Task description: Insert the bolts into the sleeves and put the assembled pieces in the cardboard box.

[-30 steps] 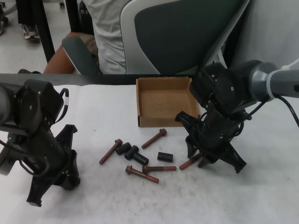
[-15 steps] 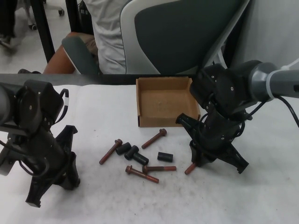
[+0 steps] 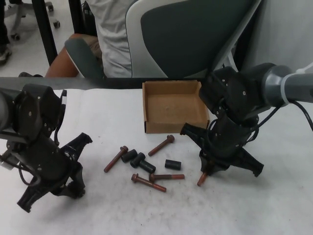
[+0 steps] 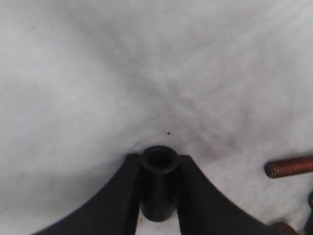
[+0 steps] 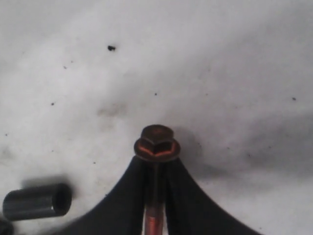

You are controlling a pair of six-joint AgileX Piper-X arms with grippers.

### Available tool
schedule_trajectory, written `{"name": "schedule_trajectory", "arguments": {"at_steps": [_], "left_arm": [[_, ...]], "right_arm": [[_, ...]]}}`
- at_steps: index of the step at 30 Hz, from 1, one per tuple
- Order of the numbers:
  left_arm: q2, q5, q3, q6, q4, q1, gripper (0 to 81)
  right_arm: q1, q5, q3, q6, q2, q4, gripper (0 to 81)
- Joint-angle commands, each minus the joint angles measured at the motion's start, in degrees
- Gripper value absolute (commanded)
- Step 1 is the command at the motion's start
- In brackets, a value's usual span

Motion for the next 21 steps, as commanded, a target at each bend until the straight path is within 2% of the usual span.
{"name": "schedule_trajectory", "arguments": {"at_steps": [1,5,11,17,21], "left_arm": [[-1.8,-2.7,0.6,8.6,-1.7,0.0,0.8],[-6.5,-4.3,0.6,12.3,-2.7,0.0,0.8],[-16.1,-5.4,1.3,17.6,-3.1,-0.3,0.8],[-30.7,-4.0,9.9,19.0,-11.6,-0.4,0.8],[-43.3,0.8,19.5,31.0,-21.7,-2.9,0.8]], "right_arm": [[0.2,2.4,-0.1,-3.8,-3.6,-0.1,0.3],[0.2,5.1,-0.1,-7.0,-7.2,-0.7,0.3],[0.2,5.3,2.5,-10.2,-13.2,-3.9,0.3],[0.2,6.4,18.5,-9.8,-29.1,-14.1,0.3],[0.3,2.5,31.7,-10.2,-42.6,-24.2,0.3]]}}
